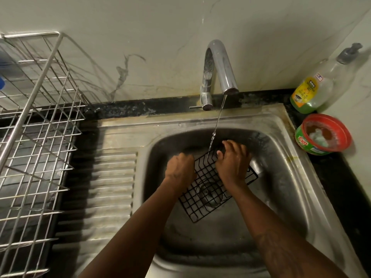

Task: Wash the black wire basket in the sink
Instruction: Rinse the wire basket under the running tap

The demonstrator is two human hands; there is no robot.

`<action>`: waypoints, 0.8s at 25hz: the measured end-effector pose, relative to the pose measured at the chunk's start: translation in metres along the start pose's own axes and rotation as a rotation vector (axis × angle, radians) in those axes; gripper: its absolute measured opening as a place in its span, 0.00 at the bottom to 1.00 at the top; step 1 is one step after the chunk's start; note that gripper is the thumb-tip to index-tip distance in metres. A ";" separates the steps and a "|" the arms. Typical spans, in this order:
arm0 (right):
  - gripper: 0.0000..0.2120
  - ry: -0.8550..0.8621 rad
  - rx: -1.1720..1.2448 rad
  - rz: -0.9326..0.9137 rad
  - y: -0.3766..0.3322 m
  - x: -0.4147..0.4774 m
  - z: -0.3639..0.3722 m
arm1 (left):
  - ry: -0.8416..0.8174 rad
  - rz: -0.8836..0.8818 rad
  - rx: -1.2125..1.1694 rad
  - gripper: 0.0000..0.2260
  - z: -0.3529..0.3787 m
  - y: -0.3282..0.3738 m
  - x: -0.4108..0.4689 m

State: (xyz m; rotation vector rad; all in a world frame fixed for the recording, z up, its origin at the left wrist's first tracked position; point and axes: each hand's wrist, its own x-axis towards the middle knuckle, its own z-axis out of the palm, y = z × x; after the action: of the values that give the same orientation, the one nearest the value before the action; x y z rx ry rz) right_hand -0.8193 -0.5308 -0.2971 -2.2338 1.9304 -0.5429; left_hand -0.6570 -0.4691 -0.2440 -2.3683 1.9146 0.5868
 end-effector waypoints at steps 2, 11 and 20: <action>0.22 -0.076 -0.011 0.067 -0.002 0.001 0.004 | -0.064 0.026 -0.033 0.04 -0.001 -0.004 -0.002; 0.17 -0.382 0.385 -0.178 -0.035 0.011 0.009 | 0.025 0.007 -0.167 0.11 0.021 0.006 0.013; 0.20 -0.490 -0.025 -0.416 0.001 0.018 -0.016 | 0.146 -0.243 -0.364 0.05 0.041 0.012 -0.011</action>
State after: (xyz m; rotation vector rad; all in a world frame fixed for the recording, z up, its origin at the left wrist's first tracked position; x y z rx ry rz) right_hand -0.8241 -0.5469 -0.2799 -2.4930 1.2525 0.0034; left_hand -0.6808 -0.4512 -0.2762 -2.8855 1.6462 0.8219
